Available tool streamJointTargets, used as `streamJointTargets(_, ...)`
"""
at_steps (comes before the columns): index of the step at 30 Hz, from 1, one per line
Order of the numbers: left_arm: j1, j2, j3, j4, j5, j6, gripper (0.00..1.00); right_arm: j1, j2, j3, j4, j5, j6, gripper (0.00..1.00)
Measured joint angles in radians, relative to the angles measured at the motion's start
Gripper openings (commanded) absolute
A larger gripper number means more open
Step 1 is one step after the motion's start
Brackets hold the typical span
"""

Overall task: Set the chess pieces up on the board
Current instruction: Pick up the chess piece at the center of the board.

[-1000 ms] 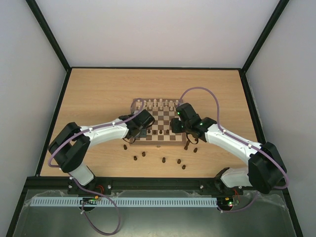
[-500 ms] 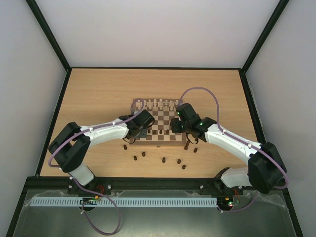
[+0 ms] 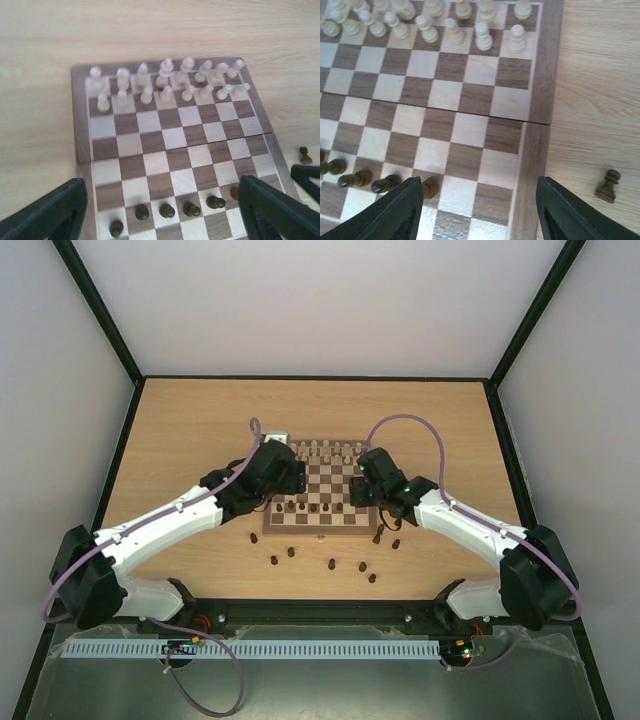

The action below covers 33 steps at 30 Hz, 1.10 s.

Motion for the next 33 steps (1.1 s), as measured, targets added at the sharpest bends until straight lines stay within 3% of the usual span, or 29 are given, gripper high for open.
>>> streamJointTargets(2,0.000,-0.011,0.001,0.037,0.006,0.023,0.99,-0.017,0.002,0.000,-0.002,0.005,0.002,0.63)
streamJointTargets(21,0.079,-0.063,-0.126,0.175,0.140,0.080,0.99,-0.080,0.004,-0.054,-0.248,0.127,0.191,0.62)
streamJointTargets(29,0.083,-0.067,-0.132,0.201,0.209,0.080,0.99,-0.130,-0.009,-0.108,-0.265,0.109,0.235,0.50)
streamJointTargets(33,0.083,-0.067,-0.132,0.210,0.227,0.080,0.99,-0.139,-0.009,-0.121,-0.263,0.097,0.240,0.48)
